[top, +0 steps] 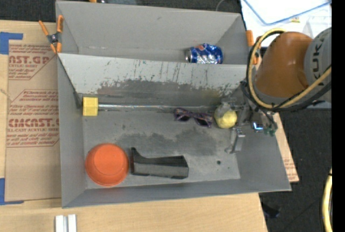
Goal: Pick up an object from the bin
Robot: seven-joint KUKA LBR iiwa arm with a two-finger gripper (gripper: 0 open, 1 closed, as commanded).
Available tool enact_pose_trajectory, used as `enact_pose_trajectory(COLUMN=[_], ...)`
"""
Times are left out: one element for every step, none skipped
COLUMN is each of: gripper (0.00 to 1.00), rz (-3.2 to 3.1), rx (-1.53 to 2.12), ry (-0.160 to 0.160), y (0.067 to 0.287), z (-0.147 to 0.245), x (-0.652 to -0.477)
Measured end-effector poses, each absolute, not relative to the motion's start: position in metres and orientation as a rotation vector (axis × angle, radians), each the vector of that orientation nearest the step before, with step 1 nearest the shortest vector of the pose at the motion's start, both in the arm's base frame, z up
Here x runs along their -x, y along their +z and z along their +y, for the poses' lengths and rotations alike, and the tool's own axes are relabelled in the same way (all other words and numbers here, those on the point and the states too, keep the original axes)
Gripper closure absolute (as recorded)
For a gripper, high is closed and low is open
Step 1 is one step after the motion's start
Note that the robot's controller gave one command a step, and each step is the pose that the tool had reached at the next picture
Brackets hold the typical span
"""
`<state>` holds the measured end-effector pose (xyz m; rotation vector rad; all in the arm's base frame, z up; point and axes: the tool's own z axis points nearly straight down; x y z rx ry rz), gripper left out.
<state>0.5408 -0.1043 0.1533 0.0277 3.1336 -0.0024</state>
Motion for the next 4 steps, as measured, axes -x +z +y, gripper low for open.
enact_pose_trajectory(gripper=[0.0, 0.0, 0.0, 1.0], rz=[3.108, 3.14, 3.055, 3.128], rx=[-0.265, 0.007, -0.637, -0.104], ry=[-0.004, 0.002, 0.001, 0.001], y=[0.162, 0.097, 0.076, 0.072], z=[-0.062, -0.035, -0.047, -0.051], x=[-0.573, -0.592, -0.585, -0.595])
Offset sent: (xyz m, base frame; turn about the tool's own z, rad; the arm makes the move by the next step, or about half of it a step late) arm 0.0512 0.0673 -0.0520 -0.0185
